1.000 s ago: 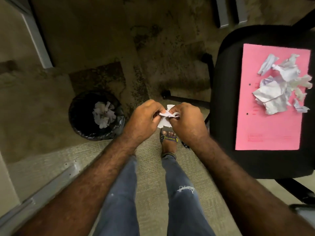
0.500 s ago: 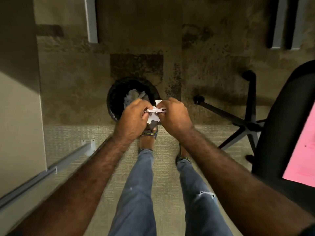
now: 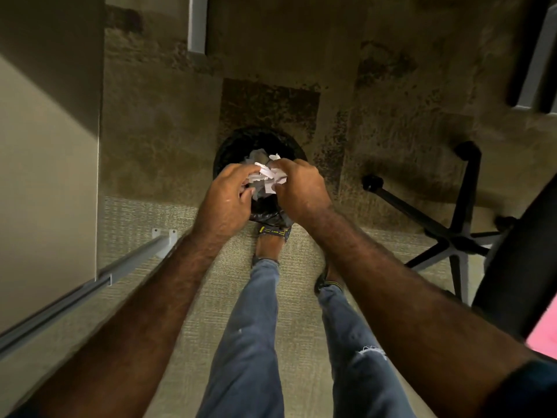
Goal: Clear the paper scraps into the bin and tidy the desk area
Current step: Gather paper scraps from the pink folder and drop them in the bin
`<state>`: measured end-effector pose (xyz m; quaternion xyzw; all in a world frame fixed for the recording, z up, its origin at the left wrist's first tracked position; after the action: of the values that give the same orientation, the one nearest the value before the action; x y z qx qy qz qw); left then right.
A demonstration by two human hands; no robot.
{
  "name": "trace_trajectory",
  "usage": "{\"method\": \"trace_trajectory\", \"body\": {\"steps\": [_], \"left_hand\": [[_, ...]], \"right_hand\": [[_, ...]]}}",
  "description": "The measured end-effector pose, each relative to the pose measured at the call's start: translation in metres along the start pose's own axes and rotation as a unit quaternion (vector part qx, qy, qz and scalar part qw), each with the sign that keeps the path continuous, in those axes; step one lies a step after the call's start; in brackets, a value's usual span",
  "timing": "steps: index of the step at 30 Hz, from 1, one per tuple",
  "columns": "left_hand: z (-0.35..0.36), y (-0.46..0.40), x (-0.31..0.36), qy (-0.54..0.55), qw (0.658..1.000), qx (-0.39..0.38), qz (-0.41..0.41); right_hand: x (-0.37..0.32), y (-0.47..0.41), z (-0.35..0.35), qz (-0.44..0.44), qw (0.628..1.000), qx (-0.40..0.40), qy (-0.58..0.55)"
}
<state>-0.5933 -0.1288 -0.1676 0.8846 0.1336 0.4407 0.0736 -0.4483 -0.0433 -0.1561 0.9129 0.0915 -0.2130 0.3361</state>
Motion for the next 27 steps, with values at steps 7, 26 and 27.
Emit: {"method": "trace_trajectory", "body": {"steps": [7, 26, 27], "left_hand": [[0.009, 0.002, 0.005, -0.008, 1.0, -0.004, -0.005], [0.115, -0.01, 0.14, 0.009, 0.992, -0.05, 0.111], [0.123, -0.011, 0.152, 0.012, 0.991, -0.053, 0.124]], "right_hand": [[0.014, 0.003, -0.011, 0.002, 1.0, -0.003, -0.024], [0.146, 0.082, -0.104, 0.049, 0.99, 0.129, -0.031], [0.154, 0.087, -0.112, 0.057, 0.988, 0.138, -0.028]]}}
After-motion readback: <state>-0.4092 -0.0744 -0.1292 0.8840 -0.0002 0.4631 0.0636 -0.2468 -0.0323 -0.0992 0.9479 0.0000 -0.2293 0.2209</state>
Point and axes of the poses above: each hand's wrist, its own y-axis away from the middle knuckle, its own z-axis out of the palm, x = y × z, the point moved 1 cm from there along -y, towards the middle knuckle, and after that the axes turned 5 degrees about z, right-handed, at the moved point
